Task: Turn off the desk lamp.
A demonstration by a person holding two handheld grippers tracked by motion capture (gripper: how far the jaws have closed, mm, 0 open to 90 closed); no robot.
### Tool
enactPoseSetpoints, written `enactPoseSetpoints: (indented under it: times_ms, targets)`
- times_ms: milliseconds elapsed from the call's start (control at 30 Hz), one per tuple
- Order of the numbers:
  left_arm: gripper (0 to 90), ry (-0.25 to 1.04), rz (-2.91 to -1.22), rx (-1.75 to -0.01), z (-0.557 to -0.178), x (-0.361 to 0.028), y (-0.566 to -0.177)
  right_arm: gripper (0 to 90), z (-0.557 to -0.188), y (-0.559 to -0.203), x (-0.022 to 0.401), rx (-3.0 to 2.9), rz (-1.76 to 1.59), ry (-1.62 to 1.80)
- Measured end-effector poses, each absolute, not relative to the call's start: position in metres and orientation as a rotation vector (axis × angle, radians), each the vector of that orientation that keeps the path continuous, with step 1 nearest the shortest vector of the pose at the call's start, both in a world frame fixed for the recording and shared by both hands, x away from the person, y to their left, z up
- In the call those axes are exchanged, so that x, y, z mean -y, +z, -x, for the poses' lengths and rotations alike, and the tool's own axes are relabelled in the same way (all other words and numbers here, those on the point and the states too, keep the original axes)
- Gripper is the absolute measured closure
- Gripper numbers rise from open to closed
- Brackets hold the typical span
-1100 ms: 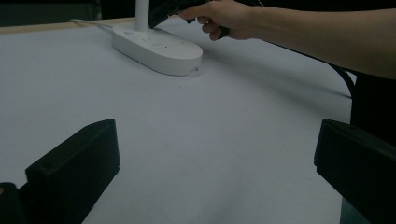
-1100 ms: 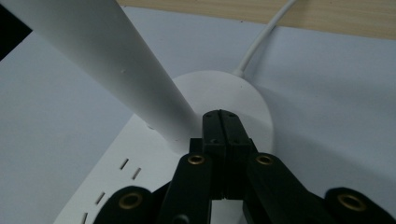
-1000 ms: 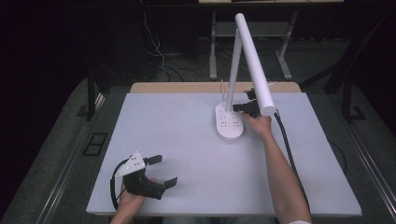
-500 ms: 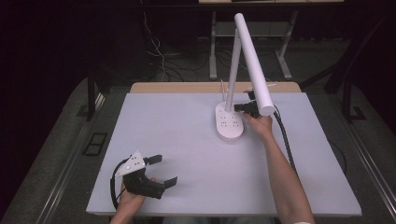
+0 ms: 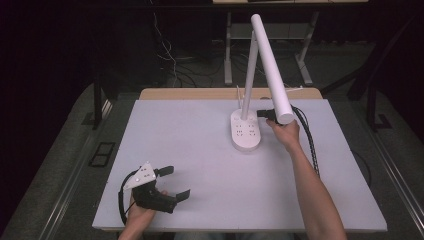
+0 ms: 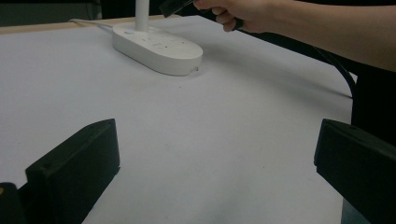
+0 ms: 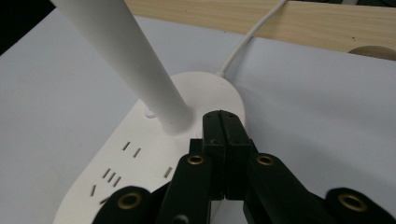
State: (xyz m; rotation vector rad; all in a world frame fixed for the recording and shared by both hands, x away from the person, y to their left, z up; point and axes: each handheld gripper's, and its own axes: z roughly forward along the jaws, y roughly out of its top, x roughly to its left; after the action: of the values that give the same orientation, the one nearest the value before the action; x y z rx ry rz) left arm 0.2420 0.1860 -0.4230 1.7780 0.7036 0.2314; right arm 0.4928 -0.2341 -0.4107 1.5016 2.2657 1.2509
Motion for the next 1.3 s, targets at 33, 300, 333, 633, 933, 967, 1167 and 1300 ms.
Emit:
enactPoseSetpoints:
  times_ms: [33, 300, 333, 633, 933, 967, 1167, 1300]
  targets:
    - [0.0, 0.231, -1.779, -0.703, -0.242, -0.186, -0.423, 88.2, -0.491, -0.409, 0.235, -2.265, -1.498, 1.256]
    - [0.0, 0.23, -1.778, -0.704, -0.241, -0.185, -0.423, 85.8, -0.471, -0.399, 0.242, -2.297, -1.464, 1.265]
    - [0.0, 0.23, -1.778, -0.702, -0.241, -0.185, -0.423, 85.0, -0.468, -0.397, 0.243, -2.297, -1.461, 1.27]
    - [0.0, 0.232, -1.777, -0.702, -0.241, -0.185, -0.423, 56.6, -0.438, -0.385, 0.253, -2.29, -1.44, 1.308]
    - [0.0, 0.229, -1.778, -0.695, -0.24, -0.184, -0.422, 12.2, -0.401, -0.379, 0.261, -2.301, -1.401, 1.359]
    - [0.0, 0.229, -1.778, -0.693, -0.24, -0.184, -0.422, 10.4, -0.398, -0.379, 0.262, -2.29, -1.401, 1.373]
    - [0.0, 0.233, -1.77, -0.703, -0.24, -0.185, -0.422, 0.5, -0.371, -0.374, 0.267, -2.293, -1.36, 1.417]
    - [0.0, 0.232, -1.77, -0.704, -0.24, -0.185, -0.422, 0.5, -0.35, -0.37, 0.269, -2.294, -1.312, 1.424]
